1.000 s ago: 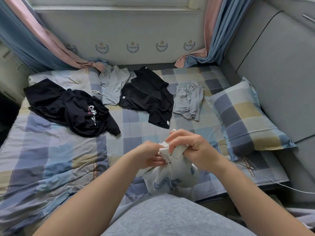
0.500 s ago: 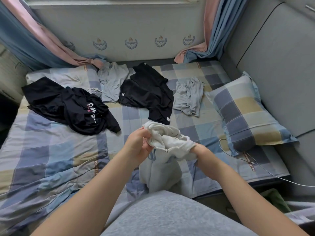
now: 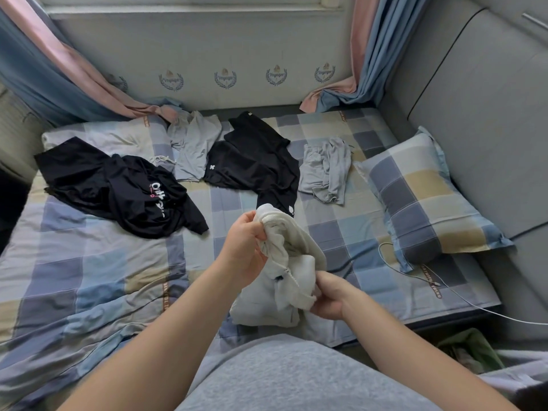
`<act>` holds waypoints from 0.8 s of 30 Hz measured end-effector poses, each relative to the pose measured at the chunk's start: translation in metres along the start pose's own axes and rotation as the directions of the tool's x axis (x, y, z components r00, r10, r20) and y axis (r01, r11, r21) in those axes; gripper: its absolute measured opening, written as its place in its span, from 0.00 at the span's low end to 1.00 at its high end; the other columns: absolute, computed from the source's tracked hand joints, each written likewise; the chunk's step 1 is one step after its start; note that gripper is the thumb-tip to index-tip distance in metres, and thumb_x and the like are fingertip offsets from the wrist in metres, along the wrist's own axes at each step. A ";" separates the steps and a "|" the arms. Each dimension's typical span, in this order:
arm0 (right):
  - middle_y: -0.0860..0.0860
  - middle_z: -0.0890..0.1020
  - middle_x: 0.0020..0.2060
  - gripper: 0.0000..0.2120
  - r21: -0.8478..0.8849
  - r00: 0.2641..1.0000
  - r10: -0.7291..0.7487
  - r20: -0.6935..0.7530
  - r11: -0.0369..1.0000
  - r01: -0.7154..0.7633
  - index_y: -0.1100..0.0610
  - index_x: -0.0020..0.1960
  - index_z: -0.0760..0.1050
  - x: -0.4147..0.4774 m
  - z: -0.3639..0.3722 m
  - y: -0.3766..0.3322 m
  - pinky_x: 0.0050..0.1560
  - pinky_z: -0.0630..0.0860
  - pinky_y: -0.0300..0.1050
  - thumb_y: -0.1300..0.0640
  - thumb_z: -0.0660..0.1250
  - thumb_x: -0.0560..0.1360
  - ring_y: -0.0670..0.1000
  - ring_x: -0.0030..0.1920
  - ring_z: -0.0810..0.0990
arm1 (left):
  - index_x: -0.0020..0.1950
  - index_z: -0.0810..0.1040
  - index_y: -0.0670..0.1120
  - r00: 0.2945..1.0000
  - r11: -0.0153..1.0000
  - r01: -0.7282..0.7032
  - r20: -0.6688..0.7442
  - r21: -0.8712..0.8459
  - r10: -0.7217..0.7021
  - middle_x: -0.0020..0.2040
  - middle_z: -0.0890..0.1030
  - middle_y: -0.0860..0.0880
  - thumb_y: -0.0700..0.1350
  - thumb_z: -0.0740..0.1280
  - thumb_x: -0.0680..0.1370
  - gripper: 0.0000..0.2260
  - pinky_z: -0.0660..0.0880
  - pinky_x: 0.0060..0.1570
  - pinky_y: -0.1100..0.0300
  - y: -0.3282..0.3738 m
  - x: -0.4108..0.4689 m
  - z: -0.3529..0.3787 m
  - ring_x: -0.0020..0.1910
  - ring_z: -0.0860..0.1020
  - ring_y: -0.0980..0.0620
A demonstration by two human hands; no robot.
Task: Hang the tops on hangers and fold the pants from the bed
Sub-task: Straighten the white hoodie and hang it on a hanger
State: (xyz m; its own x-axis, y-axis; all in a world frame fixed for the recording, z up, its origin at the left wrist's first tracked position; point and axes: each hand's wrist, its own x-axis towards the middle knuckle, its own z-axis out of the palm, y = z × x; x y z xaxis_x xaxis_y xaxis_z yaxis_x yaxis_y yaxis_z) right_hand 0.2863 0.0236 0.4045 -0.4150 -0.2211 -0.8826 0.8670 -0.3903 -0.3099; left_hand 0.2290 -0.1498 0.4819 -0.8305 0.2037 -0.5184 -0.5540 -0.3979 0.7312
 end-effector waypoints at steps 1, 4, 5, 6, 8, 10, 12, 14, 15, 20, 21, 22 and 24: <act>0.59 0.84 0.47 0.10 0.030 0.999 -0.046 -0.025 0.998 0.047 0.63 0.52 0.82 0.001 0.003 -0.004 0.46 0.81 0.53 0.58 0.66 0.78 0.55 0.44 0.84 | 0.58 0.73 0.38 1.000 1.000 0.000 0.002 -0.010 0.000 0.46 0.77 0.39 0.29 0.53 0.69 0.20 0.77 0.41 0.51 0.001 0.002 -0.002 0.41 0.78 0.42; 0.59 0.79 0.41 0.09 0.207 0.977 -0.174 -0.128 0.958 0.197 0.62 0.58 0.76 -0.001 0.003 -0.019 0.36 0.80 0.46 0.61 0.59 0.82 0.53 0.38 0.78 | 0.57 0.75 0.36 0.998 0.998 0.048 -0.035 -0.043 -0.050 0.51 0.77 0.35 0.35 0.58 0.69 0.18 0.74 0.55 0.43 0.005 0.011 -0.009 0.51 0.76 0.37; 0.58 0.78 0.41 0.09 0.262 0.962 -0.224 -0.155 0.930 0.259 0.61 0.58 0.75 -0.005 0.001 -0.026 0.33 0.79 0.44 0.64 0.59 0.82 0.53 0.38 0.77 | 0.58 0.75 0.34 0.995 0.998 0.054 -0.083 -0.016 -0.055 0.52 0.77 0.33 0.35 0.59 0.72 0.16 0.73 0.56 0.43 0.004 0.015 -0.013 0.51 0.76 0.37; 0.58 0.78 0.41 0.08 0.310 0.945 -0.279 -0.168 0.896 0.320 0.61 0.56 0.74 -0.010 -0.001 -0.032 0.32 0.79 0.42 0.66 0.58 0.81 0.53 0.38 0.76 | 0.60 0.75 0.31 0.988 0.998 0.046 -0.149 0.035 -0.041 0.53 0.78 0.32 0.35 0.61 0.74 0.16 0.74 0.55 0.43 0.002 0.019 -0.016 0.51 0.77 0.36; 0.59 0.78 0.43 0.10 0.387 0.904 -0.393 -0.169 0.817 0.428 0.59 0.49 0.73 -0.021 -0.002 -0.044 0.34 0.80 0.44 0.70 0.57 0.80 0.54 0.39 0.77 | 0.64 0.73 0.35 0.966 0.984 0.031 -0.257 0.175 0.015 0.56 0.80 0.34 0.34 0.67 0.75 0.17 0.78 0.52 0.45 -0.007 0.028 -0.024 0.50 0.81 0.37; 0.58 0.78 0.44 0.12 0.407 0.860 -0.488 -0.150 0.762 0.504 0.57 0.48 0.72 -0.036 0.003 -0.051 0.40 0.79 0.49 0.72 0.58 0.79 0.54 0.41 0.79 | 0.60 0.73 0.44 0.952 0.942 0.045 -0.300 0.333 0.060 0.54 0.81 0.41 0.37 0.71 0.76 0.14 0.79 0.49 0.46 -0.019 0.032 -0.030 0.50 0.82 0.41; 0.57 0.79 0.46 0.13 0.430 0.833 -0.542 -0.111 0.729 0.532 0.56 0.49 0.73 -0.048 0.008 -0.055 0.47 0.79 0.51 0.73 0.59 0.78 0.55 0.43 0.81 | 0.54 0.73 0.48 0.946 0.868 0.035 -0.296 0.496 0.131 0.51 0.80 0.45 0.43 0.69 0.78 0.07 0.77 0.45 0.50 -0.026 0.034 -0.033 0.46 0.80 0.46; 0.57 0.81 0.44 0.12 0.452 0.823 -0.562 -0.084 0.715 0.534 0.56 0.51 0.74 -0.058 0.013 -0.057 0.46 0.82 0.51 0.72 0.60 0.78 0.54 0.41 0.83 | 0.49 0.75 0.47 0.941 0.774 -0.020 -0.249 0.633 0.228 0.46 0.79 0.46 0.47 0.64 0.81 0.05 0.76 0.42 0.50 -0.028 0.034 -0.034 0.42 0.77 0.48; 0.56 0.81 0.42 0.12 0.455 0.821 -0.565 -0.082 0.712 0.535 0.56 0.51 0.74 -0.062 0.015 -0.059 0.43 0.83 0.50 0.72 0.60 0.78 0.54 0.39 0.83 | 0.48 0.76 0.46 0.940 0.730 -0.038 -0.224 0.682 0.258 0.44 0.79 0.45 0.48 0.62 0.82 0.07 0.77 0.43 0.48 -0.028 0.035 -0.036 0.42 0.77 0.47; 0.55 0.75 0.40 0.11 0.481 0.827 -0.546 -0.132 0.694 0.535 0.58 0.49 0.73 -0.065 0.017 -0.063 0.57 0.75 0.50 0.71 0.58 0.79 0.53 0.42 0.76 | 0.43 0.77 0.44 0.899 0.495 -0.131 -0.107 0.859 0.424 0.40 0.77 0.47 0.43 0.63 0.81 0.08 0.71 0.39 0.53 -0.027 0.035 -0.043 0.40 0.75 0.46; 0.55 0.75 0.39 0.11 0.488 0.827 -0.545 -0.140 0.689 0.536 0.58 0.49 0.73 -0.065 0.018 -0.063 0.59 0.74 0.50 0.71 0.58 0.79 0.52 0.42 0.76 | 0.43 0.78 0.46 0.875 0.470 -0.170 -0.087 0.866 0.477 0.42 0.76 0.48 0.41 0.64 0.80 0.07 0.71 0.39 0.56 -0.027 0.034 -0.043 0.41 0.75 0.48; 0.55 0.76 0.39 0.11 0.494 0.826 -0.543 -0.148 0.683 0.538 0.58 0.48 0.73 -0.064 0.018 -0.064 0.60 0.74 0.50 0.71 0.59 0.79 0.52 0.41 0.76 | 0.44 0.80 0.48 0.859 0.471 -0.214 -0.065 0.856 0.508 0.45 0.76 0.49 0.40 0.65 0.79 0.07 0.72 0.41 0.58 -0.026 0.032 -0.042 0.42 0.76 0.50; 0.54 0.76 0.38 0.11 0.503 0.824 -0.540 -0.171 0.671 0.544 0.58 0.47 0.73 -0.062 0.020 -0.066 0.57 0.76 0.50 0.71 0.59 0.79 0.52 0.40 0.77 | 0.43 0.81 0.51 0.860 0.500 -0.293 -0.004 0.815 0.511 0.48 0.76 0.49 0.40 0.68 0.78 0.07 0.75 0.43 0.60 -0.024 0.030 -0.040 0.43 0.77 0.51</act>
State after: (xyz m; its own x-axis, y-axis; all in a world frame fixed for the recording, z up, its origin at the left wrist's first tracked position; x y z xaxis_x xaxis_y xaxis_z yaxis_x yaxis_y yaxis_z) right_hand 0.2495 0.0452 0.4865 -0.7629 0.1814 -0.6206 0.2172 -0.8322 -0.5102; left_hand 0.2195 -0.1696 0.4306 -0.9967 -0.0317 -0.0742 -0.0804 0.4700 0.8790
